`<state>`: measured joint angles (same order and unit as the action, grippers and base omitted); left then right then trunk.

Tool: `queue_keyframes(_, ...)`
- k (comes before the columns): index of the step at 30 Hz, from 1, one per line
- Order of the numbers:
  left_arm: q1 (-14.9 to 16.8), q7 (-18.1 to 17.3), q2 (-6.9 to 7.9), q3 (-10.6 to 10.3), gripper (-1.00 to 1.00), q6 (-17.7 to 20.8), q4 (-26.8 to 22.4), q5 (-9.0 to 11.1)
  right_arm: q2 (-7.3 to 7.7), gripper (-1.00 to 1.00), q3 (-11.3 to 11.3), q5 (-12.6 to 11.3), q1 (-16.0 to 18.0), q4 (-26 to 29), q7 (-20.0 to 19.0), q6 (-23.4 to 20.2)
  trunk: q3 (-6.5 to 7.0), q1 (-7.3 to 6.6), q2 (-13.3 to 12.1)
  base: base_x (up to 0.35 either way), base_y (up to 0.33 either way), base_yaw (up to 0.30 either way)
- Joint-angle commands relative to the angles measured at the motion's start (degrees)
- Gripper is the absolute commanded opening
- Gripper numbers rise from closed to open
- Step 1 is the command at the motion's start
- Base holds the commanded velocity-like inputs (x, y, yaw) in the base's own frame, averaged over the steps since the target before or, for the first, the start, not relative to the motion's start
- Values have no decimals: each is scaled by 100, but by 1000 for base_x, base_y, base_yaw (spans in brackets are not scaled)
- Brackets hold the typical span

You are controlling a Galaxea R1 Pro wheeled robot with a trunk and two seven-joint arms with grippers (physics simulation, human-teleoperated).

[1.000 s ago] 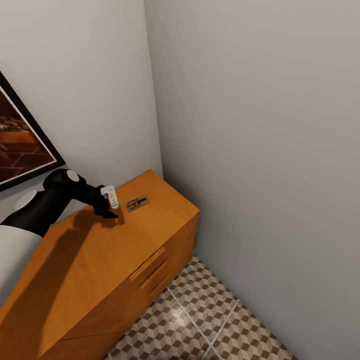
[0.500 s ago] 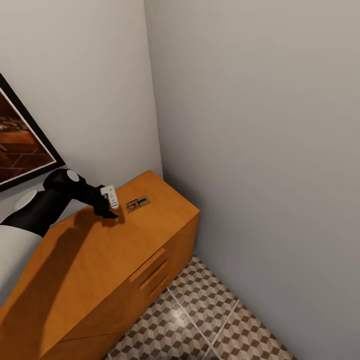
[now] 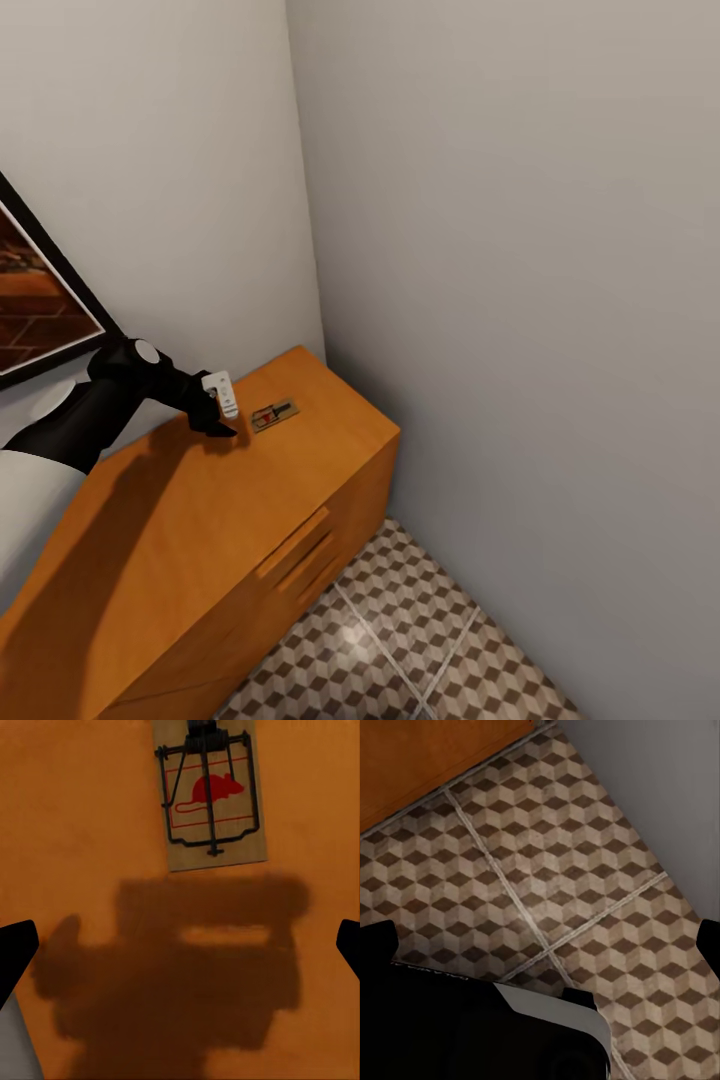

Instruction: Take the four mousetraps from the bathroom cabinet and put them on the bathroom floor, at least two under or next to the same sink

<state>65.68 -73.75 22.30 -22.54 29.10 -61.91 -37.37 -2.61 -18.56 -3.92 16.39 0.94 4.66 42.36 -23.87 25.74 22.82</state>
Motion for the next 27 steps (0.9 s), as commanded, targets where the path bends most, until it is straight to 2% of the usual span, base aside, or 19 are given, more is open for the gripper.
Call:
queue_keyframes(1, 6, -25, 4, -13, 100, 60, -7, -16, 1, 100, -52, -39, 4, -6, 26, 18, -9, 4, 10, 96, 0, 0)
queue_keyframes(27, 6, -25, -12, -22, 100, 61, 11, -11, 6, 100, -52, -39, 4, -6, 26, 18, -9, 4, 10, 9, 0, 0)
